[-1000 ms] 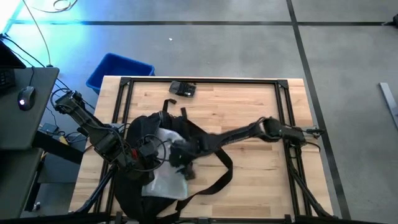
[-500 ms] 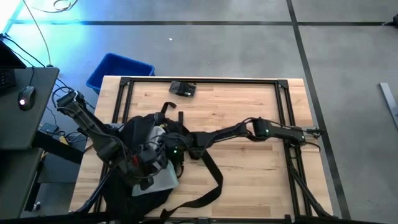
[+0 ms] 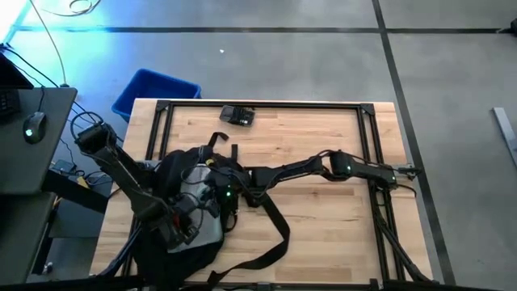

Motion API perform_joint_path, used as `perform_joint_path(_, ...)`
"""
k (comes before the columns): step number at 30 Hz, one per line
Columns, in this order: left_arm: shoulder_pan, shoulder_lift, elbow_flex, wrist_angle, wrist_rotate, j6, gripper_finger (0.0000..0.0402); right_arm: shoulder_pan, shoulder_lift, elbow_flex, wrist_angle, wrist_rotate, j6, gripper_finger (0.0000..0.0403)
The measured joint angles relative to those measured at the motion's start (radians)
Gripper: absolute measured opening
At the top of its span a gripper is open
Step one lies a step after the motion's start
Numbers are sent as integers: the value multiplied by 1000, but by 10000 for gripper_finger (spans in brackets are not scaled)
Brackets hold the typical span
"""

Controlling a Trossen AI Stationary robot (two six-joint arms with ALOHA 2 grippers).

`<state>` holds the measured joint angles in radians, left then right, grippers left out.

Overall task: Unpack backpack
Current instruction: Put the transparent zip bag into the black backpack

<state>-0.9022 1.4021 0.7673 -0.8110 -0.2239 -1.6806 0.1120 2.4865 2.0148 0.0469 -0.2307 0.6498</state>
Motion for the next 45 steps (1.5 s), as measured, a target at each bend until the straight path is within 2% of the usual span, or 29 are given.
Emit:
perform_joint_path(6, -85, 0, -5, -108, 91, -151, 0, 14, -41, 0, -19, -169, -108, 190)
perform_joint_path(11, -141, 0, -6, -120, 146, -229, 0, 35, -83, 1, -150, -355, -332, 190)
perform_joint_path(12, -148, 0, -6, -124, 167, -241, 0, 45, -84, 2, -184, -365, -370, 190)
perform_joint_path(14, -164, -2, -6, -136, 204, -258, 0, 67, -83, 1, -258, -328, -423, 190)
perform_joint_path(18, -193, -3, -6, -148, 245, -269, 0, 119, -72, 0, -326, -101, -521, 190)
perform_joint_path(22, -198, -9, -6, -151, 253, -279, 0, 157, -70, 0, -290, 49, -593, 190)
perform_joint_path(25, -196, -9, -6, -147, 255, -279, 0, 174, -71, 0, -240, 102, -629, 190)
perform_joint_path(33, -181, -10, -8, -99, 269, -281, 0, 175, -50, 0, -117, 189, -649, 190)
perform_joint_path(40, -172, -10, -8, -34, 283, -282, 0, 163, 45, 0, -37, 140, -631, 192)
perform_joint_path(45, -161, -10, -8, 3, 281, -282, 0, 163, 131, 3, -72, 118, -675, 203)
